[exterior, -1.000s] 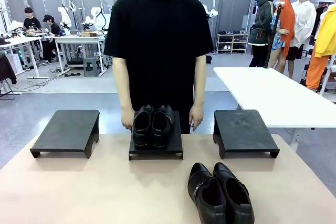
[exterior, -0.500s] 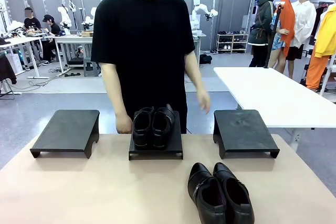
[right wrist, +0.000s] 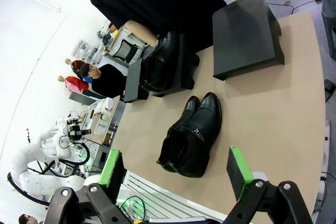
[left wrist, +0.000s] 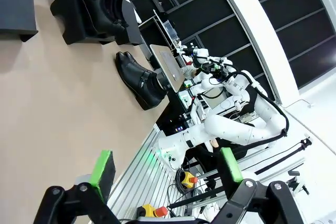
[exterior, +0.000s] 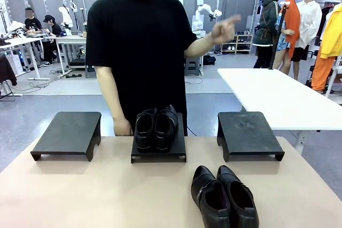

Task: Place the shoes on the stand as instructed by the person.
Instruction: Pick up another pair of Shoes and place it on the Shoes Stand indicated by the person.

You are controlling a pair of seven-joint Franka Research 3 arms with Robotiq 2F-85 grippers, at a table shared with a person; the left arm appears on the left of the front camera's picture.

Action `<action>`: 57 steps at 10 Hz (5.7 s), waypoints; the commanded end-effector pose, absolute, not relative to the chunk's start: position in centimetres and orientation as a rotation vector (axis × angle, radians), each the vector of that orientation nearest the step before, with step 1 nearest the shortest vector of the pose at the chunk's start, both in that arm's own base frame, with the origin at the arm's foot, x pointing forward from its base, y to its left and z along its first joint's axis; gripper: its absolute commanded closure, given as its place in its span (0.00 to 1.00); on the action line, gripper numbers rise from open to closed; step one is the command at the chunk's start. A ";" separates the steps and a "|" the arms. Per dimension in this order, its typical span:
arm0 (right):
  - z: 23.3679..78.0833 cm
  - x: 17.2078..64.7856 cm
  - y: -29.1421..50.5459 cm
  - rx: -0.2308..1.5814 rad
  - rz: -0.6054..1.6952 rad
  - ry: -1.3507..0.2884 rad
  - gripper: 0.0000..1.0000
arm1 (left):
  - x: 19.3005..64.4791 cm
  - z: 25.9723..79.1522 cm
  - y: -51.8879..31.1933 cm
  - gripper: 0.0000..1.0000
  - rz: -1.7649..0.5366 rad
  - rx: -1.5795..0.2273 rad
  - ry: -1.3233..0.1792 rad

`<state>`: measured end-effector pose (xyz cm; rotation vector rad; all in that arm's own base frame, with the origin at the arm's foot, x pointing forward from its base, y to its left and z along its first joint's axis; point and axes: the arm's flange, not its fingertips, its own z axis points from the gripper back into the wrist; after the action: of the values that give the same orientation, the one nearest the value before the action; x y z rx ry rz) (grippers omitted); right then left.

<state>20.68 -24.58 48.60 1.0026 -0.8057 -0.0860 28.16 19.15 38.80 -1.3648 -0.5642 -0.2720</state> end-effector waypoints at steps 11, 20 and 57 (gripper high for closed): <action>48.6 20.7 -24.6 1.003 -0.086 -0.806 0.00 | 28.1 39.1 19.1 0.00 -0.275 -1.366 -0.573; 58.7 37.9 5.1 0.422 0.220 -0.300 0.00 | 28.1 39.1 19.1 0.00 -0.275 -1.366 -0.573; 41.9 37.1 18.9 0.016 0.076 -0.112 1.00 | 28.1 39.1 19.1 0.00 -0.275 -1.366 -0.573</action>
<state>37.10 19.71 38.89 0.0160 -0.0558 0.0734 28.15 19.15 38.87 -1.3618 -0.5640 -0.2726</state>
